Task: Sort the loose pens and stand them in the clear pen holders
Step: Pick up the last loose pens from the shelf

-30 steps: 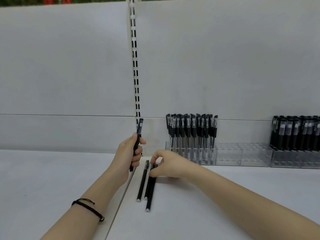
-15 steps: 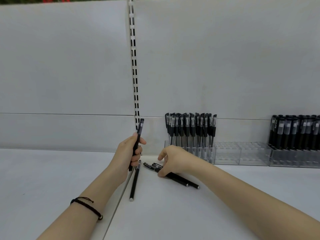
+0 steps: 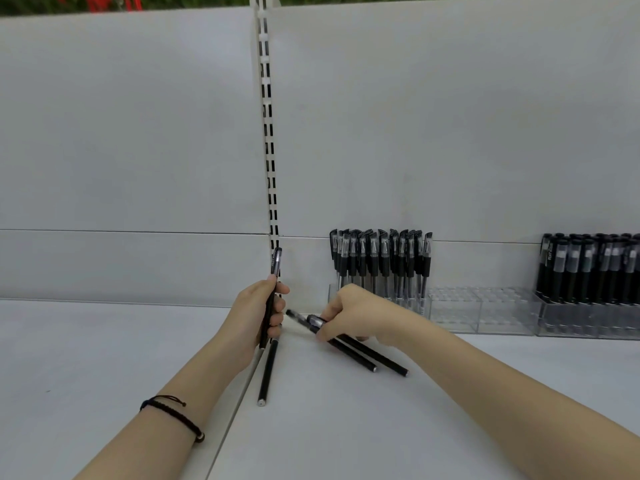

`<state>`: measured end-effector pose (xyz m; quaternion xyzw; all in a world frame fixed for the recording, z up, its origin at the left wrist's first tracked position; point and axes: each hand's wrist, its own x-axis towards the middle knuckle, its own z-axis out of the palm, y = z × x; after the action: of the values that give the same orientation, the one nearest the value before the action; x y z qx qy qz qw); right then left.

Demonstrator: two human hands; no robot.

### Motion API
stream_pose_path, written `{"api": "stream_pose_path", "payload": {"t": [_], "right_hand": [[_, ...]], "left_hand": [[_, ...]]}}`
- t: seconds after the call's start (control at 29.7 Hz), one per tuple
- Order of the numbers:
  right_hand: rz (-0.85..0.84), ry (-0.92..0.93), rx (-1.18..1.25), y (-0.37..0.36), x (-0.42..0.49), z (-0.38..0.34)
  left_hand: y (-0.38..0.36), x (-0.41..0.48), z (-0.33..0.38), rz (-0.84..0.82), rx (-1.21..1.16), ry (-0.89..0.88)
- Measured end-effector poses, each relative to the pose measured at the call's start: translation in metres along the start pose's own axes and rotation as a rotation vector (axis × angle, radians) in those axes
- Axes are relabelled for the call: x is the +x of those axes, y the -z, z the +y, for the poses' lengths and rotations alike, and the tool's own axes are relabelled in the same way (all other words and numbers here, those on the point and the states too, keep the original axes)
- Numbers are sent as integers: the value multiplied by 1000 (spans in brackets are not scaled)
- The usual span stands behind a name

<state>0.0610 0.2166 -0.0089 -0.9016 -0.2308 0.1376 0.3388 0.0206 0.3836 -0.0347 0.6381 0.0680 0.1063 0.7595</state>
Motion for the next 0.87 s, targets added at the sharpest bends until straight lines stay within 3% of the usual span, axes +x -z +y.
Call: {"api": "stream_pose_path", "payload": {"t": [0.1, 0.17, 0.34, 0.67, 0.77, 0.87], "right_hand": [[13, 9, 374, 6, 1, -2], [31, -4, 490, 7, 3, -1], [13, -28, 624, 3, 8, 1], [-182, -24, 654, 1, 4, -2], [-165, 32, 756, 7, 4, -4], [-76, 134, 899, 15, 4, -6]], "left_hand": [[-1, 0, 0, 19, -63, -22], [-2, -1, 1, 24, -128, -44], [-3, -3, 2, 10, -186, -80], [-6, -2, 1, -73, -201, -77], [-4, -3, 1, -63, -246, -2], [-7, -8, 2, -179, -164, 96]]}}
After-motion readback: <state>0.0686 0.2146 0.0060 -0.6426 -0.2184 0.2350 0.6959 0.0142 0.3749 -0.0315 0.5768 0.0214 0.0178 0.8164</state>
